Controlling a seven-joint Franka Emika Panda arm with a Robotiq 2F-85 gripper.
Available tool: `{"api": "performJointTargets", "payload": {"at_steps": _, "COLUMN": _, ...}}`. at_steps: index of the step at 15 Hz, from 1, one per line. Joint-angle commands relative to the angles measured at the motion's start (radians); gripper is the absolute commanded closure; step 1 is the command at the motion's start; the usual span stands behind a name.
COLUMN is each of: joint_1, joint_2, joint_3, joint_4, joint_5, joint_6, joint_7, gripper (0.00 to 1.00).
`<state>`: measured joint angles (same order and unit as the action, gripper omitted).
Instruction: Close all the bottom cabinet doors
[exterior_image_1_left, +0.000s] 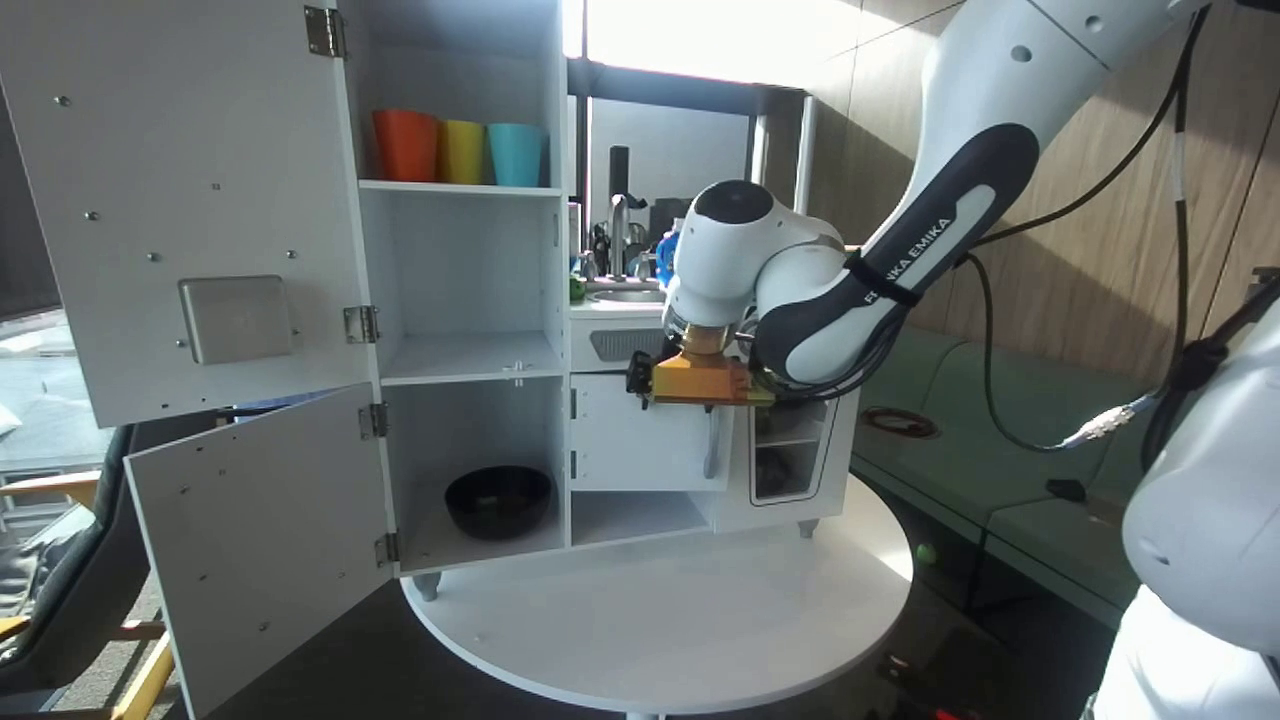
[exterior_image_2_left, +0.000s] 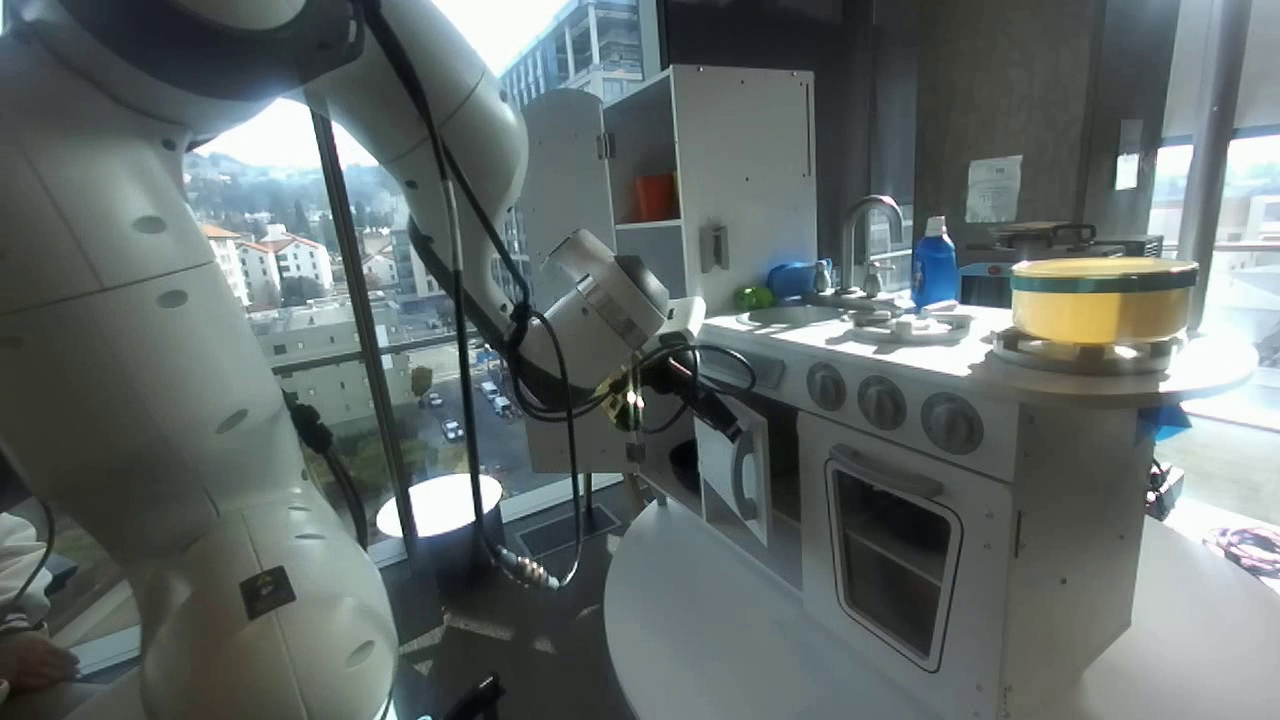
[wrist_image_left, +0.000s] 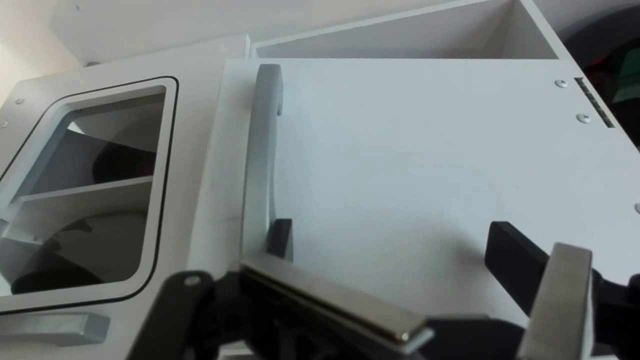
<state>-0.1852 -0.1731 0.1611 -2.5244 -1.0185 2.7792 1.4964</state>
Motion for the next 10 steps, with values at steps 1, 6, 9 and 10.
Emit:
{"api": "performJointTargets", "payload": {"at_steps": 1, "joint_1": -0.039, "joint_2": 0.019, "joint_3": 0.014, "joint_4": 0.042, "joint_5": -0.159, "joint_6": 0.027, "joint_7": 0.191, "gripper": 0.00}}
{"api": "performJointTargets", "payload": {"at_steps": 6, "joint_1": -0.044, "joint_2": 0.031, "joint_3": 0.014, "joint_4": 0.072, "joint_5": -0.345, "joint_6": 0.006, "joint_7": 0.395, "gripper": 0.00}}
{"api": "performJointTargets", "payload": {"at_steps": 9, "joint_1": -0.040, "joint_2": 0.047, "joint_3": 0.017, "joint_4": 0.094, "joint_5": -0.490, "joint_6": -0.021, "joint_7": 0.537, "gripper": 0.00}}
{"api": "performJointTargets", "payload": {"at_steps": 10, "joint_1": -0.036, "joint_2": 0.051, "joint_3": 0.018, "joint_4": 0.092, "joint_5": -0.516, "joint_6": -0.028, "joint_7": 0.570, "gripper": 0.00}}
